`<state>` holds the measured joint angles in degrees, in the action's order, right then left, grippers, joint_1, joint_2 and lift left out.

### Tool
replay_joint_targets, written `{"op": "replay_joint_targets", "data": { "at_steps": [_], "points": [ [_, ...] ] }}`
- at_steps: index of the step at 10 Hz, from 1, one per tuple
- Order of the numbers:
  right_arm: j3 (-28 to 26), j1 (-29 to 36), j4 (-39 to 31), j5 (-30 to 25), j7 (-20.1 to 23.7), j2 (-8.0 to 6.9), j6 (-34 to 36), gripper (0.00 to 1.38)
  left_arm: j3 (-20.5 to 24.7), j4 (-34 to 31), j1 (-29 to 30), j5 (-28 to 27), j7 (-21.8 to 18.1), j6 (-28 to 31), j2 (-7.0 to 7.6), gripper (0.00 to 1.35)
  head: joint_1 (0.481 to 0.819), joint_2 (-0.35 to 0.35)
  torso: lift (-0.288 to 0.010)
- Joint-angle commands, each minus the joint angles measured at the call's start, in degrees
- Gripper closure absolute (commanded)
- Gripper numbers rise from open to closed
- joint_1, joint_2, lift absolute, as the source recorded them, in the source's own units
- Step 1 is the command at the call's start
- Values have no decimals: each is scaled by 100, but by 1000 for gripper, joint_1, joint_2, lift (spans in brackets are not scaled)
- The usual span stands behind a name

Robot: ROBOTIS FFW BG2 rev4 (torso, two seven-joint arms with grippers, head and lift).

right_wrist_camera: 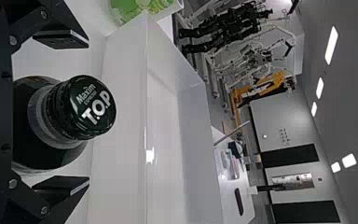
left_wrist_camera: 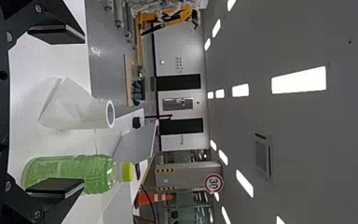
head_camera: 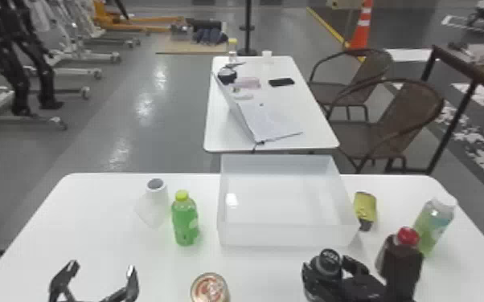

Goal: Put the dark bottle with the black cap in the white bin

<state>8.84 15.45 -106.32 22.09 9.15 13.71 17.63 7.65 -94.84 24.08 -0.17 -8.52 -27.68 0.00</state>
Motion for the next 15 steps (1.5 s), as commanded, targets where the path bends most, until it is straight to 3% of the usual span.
{"op": "replay_joint_targets", "data": {
  "at_steps": [1, 8, 9, 10, 15],
  "points": [
    [-13, -16, -12, 67, -36, 0, 241, 246, 0, 9, -9, 0, 0, -19, -15, 206, 549, 0, -100],
    [-13, -314, 120, 76, -36, 26, 1191, 256, 18, 71, -62, 17, 0, -133, -15, 206, 549, 0, -100],
    [-13, -341, 129, 76, -36, 26, 1243, 516, 26, 71, -70, 17, 0, -133, -15, 206, 549, 0, -100],
    [-13, -350, 129, 67, -36, 26, 1243, 981, 18, 71, -70, 17, 0, -142, -15, 206, 549, 0, -100],
    [-40, -517, -425, -30, -28, -18, 1164, 1016, 0, 88, -88, 0, 0, -124, -15, 206, 549, 0, -100]
  ]
}}
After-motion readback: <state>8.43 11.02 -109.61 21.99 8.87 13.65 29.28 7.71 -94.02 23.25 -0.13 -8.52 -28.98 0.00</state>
